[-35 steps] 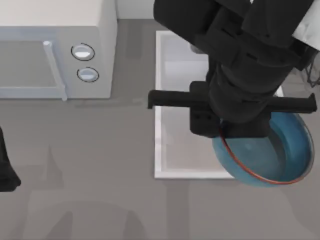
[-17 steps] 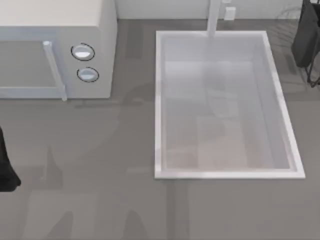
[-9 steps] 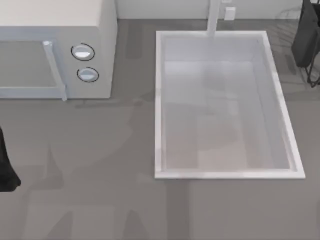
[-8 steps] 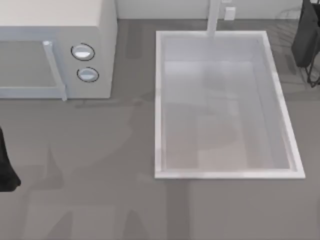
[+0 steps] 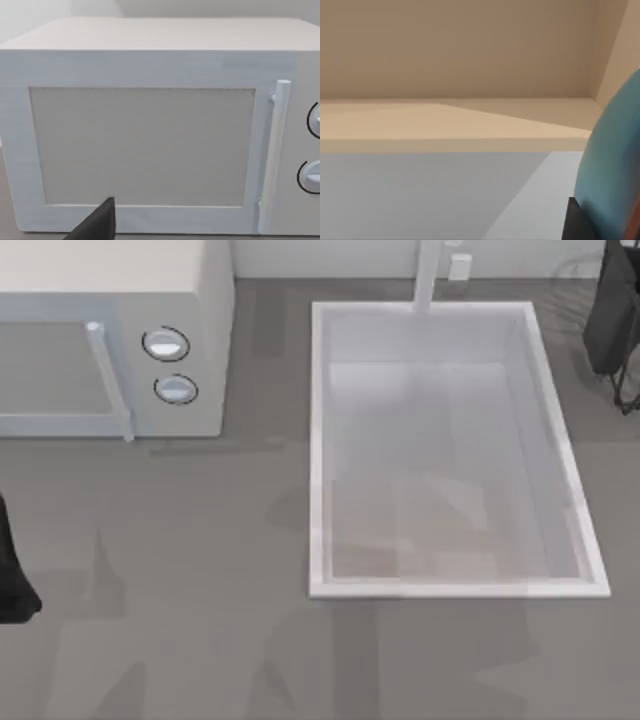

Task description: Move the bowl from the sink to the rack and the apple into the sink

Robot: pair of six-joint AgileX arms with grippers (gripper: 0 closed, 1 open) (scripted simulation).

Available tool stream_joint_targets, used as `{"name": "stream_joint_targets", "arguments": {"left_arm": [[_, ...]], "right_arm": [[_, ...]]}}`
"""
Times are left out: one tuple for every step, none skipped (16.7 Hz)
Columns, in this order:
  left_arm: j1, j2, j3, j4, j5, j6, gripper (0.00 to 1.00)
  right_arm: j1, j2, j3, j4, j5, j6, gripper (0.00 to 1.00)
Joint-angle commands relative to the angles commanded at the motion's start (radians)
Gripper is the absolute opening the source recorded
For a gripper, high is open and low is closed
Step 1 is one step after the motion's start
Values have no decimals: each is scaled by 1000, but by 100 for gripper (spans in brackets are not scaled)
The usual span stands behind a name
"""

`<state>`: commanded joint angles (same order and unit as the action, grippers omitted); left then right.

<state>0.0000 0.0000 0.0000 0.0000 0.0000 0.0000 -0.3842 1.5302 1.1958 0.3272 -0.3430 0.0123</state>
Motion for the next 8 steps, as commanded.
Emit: {"name": "stream_joint_targets", "arguments": {"left_arm": [[0, 0, 0, 0, 0, 0, 100], [0, 0, 0, 0, 0, 0, 100], [0, 0, 0, 0, 0, 0, 100], [0, 0, 0, 0, 0, 0, 100], [0, 0, 0, 0, 0, 0, 100], [0, 0, 0, 0, 0, 0, 100], [0, 0, 0, 0, 0, 0, 100], [0, 0, 0, 0, 0, 0, 100]], "right_arm": [[7, 38, -27, 67, 10, 0, 0], [15, 75, -54, 135, 20, -1, 0], [23, 111, -81, 200, 29, -1, 0], [32, 144, -108, 263, 38, 0, 0], [42, 175, -133, 321, 45, 0, 0], [51, 203, -157, 373, 52, 1, 0], [59, 226, -178, 418, 57, 2, 0], [67, 244, -195, 454, 61, 3, 0]]}}
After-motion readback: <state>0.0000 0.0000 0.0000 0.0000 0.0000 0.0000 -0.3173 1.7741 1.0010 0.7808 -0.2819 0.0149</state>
